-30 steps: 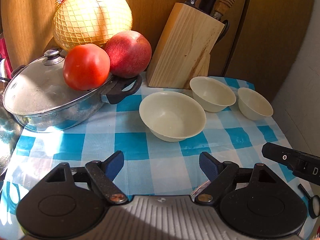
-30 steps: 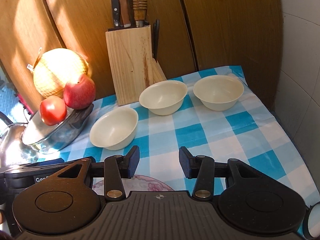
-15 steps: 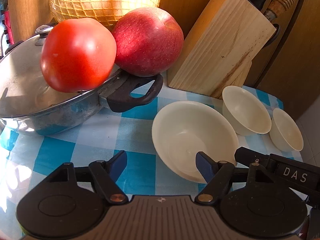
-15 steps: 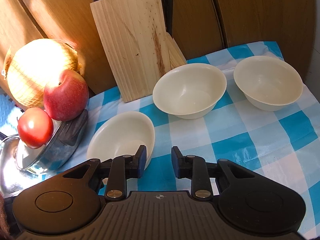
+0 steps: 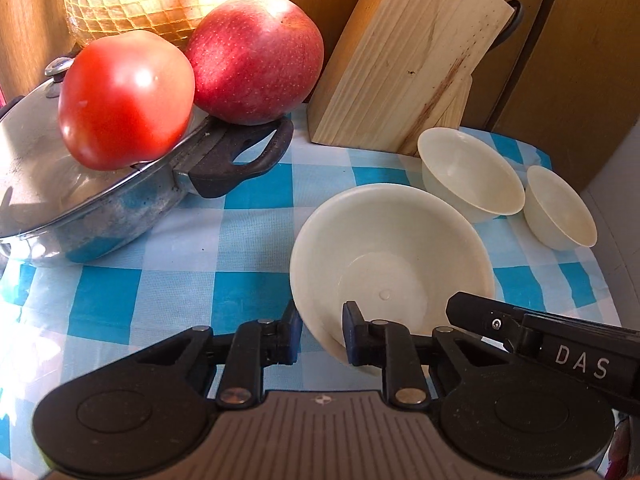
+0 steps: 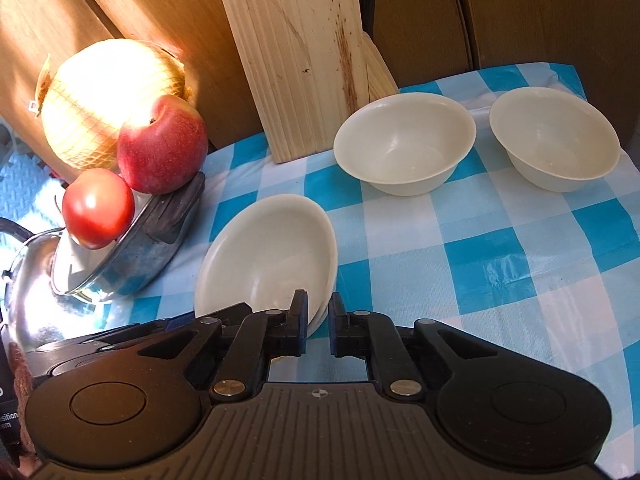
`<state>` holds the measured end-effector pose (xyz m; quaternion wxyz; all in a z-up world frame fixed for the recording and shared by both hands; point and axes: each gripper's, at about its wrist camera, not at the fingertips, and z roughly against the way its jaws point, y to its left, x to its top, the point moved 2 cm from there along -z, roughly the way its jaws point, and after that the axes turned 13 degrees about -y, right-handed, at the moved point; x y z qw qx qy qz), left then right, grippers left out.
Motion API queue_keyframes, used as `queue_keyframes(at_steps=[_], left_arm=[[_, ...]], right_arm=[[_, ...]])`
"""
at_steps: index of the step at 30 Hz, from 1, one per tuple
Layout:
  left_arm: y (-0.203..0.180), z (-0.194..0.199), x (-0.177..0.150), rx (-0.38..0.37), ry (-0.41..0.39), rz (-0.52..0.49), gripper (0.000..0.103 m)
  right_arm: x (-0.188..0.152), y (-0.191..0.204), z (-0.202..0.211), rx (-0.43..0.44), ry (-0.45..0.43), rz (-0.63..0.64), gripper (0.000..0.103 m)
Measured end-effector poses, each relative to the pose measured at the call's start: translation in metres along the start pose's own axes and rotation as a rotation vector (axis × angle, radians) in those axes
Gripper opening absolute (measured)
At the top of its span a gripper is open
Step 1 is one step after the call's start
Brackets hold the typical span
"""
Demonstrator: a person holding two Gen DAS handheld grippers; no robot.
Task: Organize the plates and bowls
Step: 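Move the right gripper toward the cream bowls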
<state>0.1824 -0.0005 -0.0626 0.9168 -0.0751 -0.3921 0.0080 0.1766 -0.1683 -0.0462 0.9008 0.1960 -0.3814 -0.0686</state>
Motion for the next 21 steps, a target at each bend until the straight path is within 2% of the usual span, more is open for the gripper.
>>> queue_keyframes(at_steps=[4, 8, 12, 15, 18, 21], left_arm=[[-0.008, 0.004, -0.01, -0.016, 0.018, -0.024, 0.017], [-0.012, 0.011, -0.006, 0.0, -0.021, -0.037, 0.017], [-0.008, 0.032, 0.007, 0.021, -0.086, -0.018, 0.019], [-0.013, 0.048, 0.018, 0.05, -0.113, -0.021, 0.022], [-0.022, 0.062, 0.028, 0.08, -0.145, -0.035, 0.027], [-0.035, 0.064, 0.035, 0.08, -0.178, -0.062, 0.036]], right_arm=[[-0.008, -0.01, 0.008, -0.003, 0.014, -0.001, 0.016], [-0.006, -0.022, 0.012, -0.038, -0.016, -0.011, 0.024], [0.006, -0.034, 0.029, -0.031, -0.084, -0.037, 0.029], [0.016, -0.048, 0.036, -0.023, -0.113, -0.108, 0.03], [0.026, -0.053, 0.043, -0.038, -0.157, -0.115, 0.033], [0.033, -0.054, 0.048, -0.037, -0.194, -0.132, 0.038]])
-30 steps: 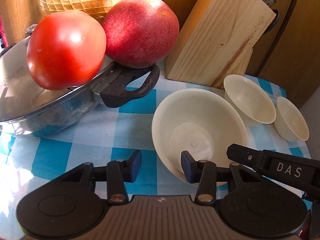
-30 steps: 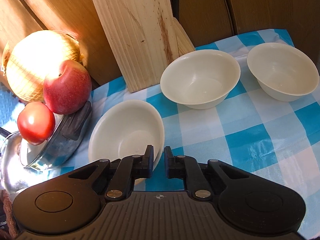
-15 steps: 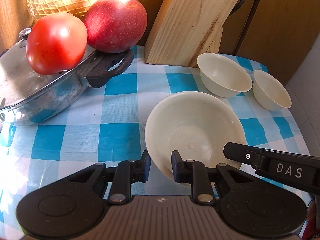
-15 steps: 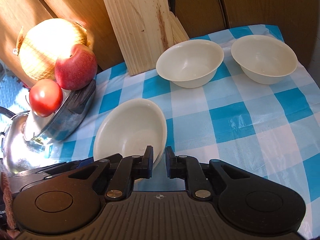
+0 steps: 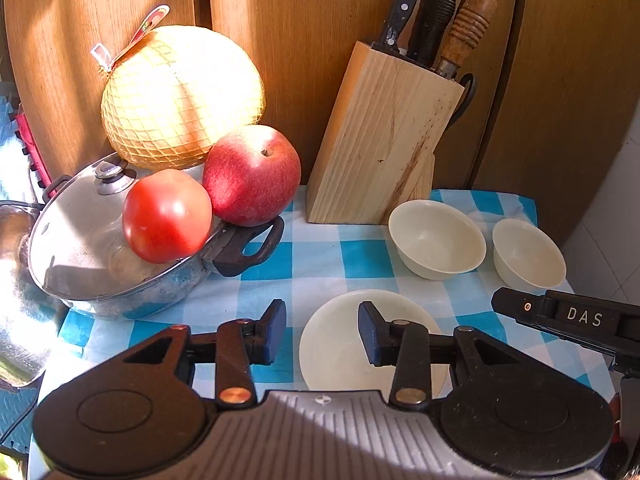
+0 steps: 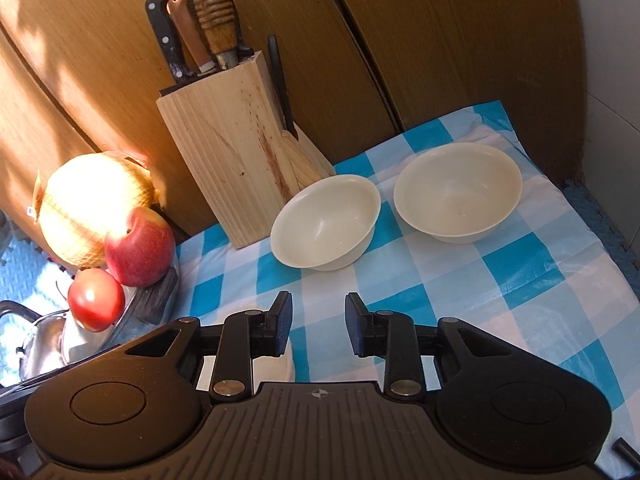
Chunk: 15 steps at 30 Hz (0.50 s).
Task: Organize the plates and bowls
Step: 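Move the right gripper toward the cream bowls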
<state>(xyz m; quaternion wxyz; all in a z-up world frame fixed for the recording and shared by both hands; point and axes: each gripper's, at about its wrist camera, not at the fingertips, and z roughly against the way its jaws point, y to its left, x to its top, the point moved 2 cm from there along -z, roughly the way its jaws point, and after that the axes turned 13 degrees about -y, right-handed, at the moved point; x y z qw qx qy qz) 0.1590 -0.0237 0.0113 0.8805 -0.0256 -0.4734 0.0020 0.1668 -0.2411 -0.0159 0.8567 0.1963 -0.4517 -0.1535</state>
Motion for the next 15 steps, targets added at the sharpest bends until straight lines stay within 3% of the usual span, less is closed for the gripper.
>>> queue_keyframes(at_steps=[6, 9, 11, 15], left_arm=[[-0.014, -0.019, 0.006, -0.083, 0.036, 0.02, 0.038], [-0.016, -0.028, 0.016, -0.076, 0.052, 0.004, 0.038], [-0.013, -0.029, 0.023, -0.096, 0.017, 0.031, 0.039], [-0.008, -0.041, 0.041, -0.149, 0.038, 0.129, 0.039]], right_arm=[[0.004, 0.002, 0.0, -0.035, -0.028, 0.038, 0.038], [0.009, 0.003, -0.004, -0.039, -0.037, 0.022, 0.038], [0.013, 0.003, -0.007, -0.045, -0.046, 0.009, 0.038], [0.022, -0.003, -0.014, -0.065, -0.064, -0.026, 0.039]])
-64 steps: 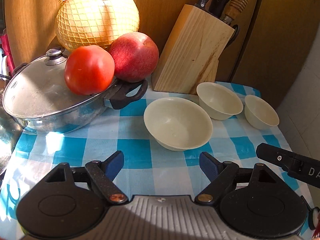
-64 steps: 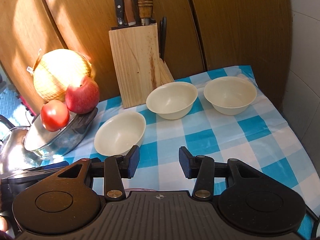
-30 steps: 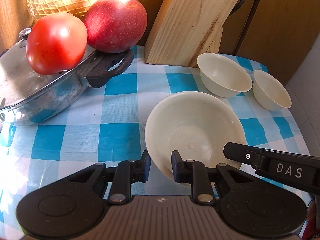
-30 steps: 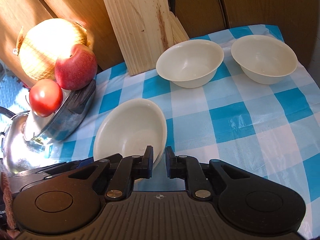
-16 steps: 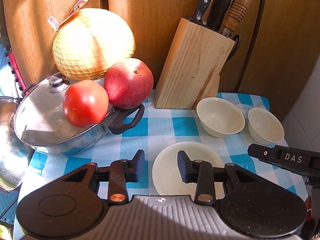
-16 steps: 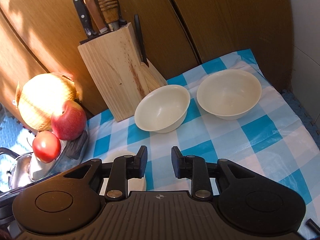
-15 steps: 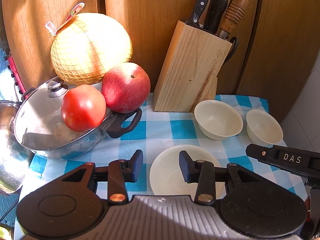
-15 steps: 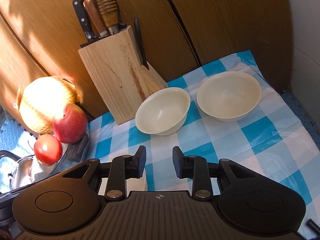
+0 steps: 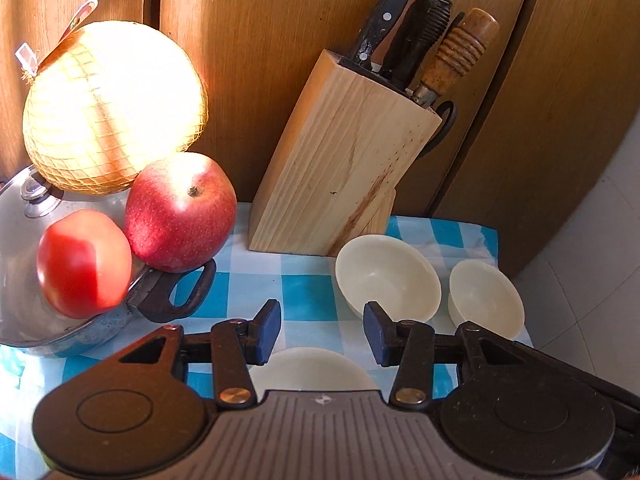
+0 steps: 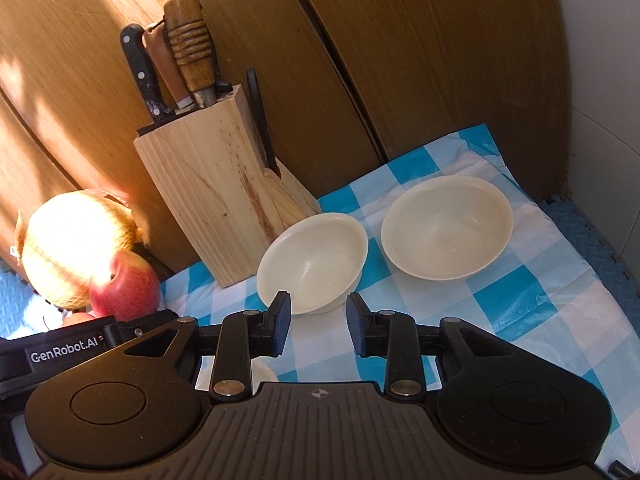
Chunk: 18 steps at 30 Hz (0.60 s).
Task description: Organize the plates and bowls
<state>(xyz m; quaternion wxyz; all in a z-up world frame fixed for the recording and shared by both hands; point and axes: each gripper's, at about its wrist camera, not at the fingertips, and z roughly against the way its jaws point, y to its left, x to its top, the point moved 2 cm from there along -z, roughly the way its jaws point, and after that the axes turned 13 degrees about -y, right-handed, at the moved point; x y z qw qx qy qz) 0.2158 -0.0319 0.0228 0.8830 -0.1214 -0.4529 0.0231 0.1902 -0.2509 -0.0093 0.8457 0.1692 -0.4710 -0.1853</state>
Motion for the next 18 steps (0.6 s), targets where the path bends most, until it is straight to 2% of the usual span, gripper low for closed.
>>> queue_keyframes(at_steps=[3, 6, 11, 15, 18], left_arm=[[-0.011, -0.002, 0.013, 0.008, -0.053, -0.029, 0.04], [-0.019, -0.008, 0.017, 0.008, -0.085, -0.064, 0.046], [-0.019, -0.04, 0.014, -0.029, -0.025, -0.025, 0.047], [-0.025, -0.067, 0.003, 0.033, -0.015, -0.114, 0.047], [-0.025, -0.083, -0.002, 0.04, -0.005, -0.134, 0.047]], right_arm=[[0.005, -0.005, -0.012, -0.024, 0.0, -0.024, 0.04], [0.003, -0.006, -0.025, -0.046, 0.014, -0.017, 0.04], [-0.005, -0.007, -0.05, -0.078, 0.055, 0.0, 0.041], [-0.008, -0.01, -0.065, -0.096, 0.066, -0.021, 0.041], [-0.009, -0.012, -0.074, -0.099, 0.069, -0.032, 0.041]])
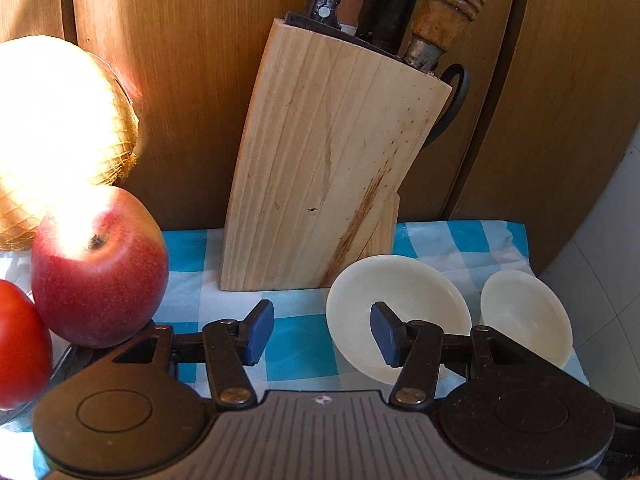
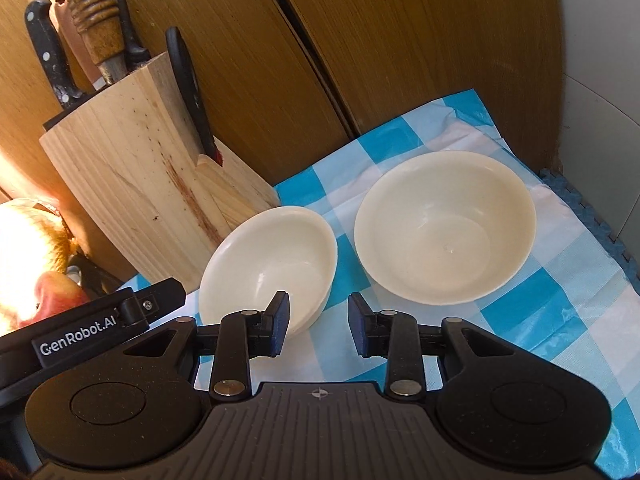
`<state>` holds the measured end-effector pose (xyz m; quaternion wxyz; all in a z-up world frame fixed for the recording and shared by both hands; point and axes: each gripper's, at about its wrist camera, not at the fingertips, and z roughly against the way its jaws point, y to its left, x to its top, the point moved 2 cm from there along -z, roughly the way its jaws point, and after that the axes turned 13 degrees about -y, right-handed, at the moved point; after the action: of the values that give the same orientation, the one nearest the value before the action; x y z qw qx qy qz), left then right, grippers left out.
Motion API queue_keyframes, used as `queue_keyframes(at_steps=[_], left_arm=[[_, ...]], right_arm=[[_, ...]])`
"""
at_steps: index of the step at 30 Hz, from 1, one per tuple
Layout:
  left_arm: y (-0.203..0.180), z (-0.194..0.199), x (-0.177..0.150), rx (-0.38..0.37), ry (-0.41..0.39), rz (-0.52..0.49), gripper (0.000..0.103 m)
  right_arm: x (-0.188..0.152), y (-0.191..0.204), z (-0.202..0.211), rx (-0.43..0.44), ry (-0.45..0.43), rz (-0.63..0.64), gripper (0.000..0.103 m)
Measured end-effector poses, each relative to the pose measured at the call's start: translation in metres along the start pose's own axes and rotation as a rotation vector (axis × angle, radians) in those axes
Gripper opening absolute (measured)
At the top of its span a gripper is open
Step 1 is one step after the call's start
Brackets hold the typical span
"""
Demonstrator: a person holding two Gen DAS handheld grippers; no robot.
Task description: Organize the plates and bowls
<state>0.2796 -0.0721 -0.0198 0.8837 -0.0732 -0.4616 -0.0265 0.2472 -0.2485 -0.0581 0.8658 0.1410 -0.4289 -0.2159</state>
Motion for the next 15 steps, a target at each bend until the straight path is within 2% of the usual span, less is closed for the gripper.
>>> queue_keyframes(at_steps=[8, 15], left_arm=[[-0.006, -0.02, -0.007, 0.004, -0.027, -0.066, 0.047], [-0.008, -0.037, -0.01, 0.016, -0.023, -0.088, 0.047]], right_arm=[[0.0, 0.002, -0.024, -0.006, 0.017, 0.012, 0.043], [-0.002, 0.005, -0.037, -0.024, 0.026, 0.031, 0.04]])
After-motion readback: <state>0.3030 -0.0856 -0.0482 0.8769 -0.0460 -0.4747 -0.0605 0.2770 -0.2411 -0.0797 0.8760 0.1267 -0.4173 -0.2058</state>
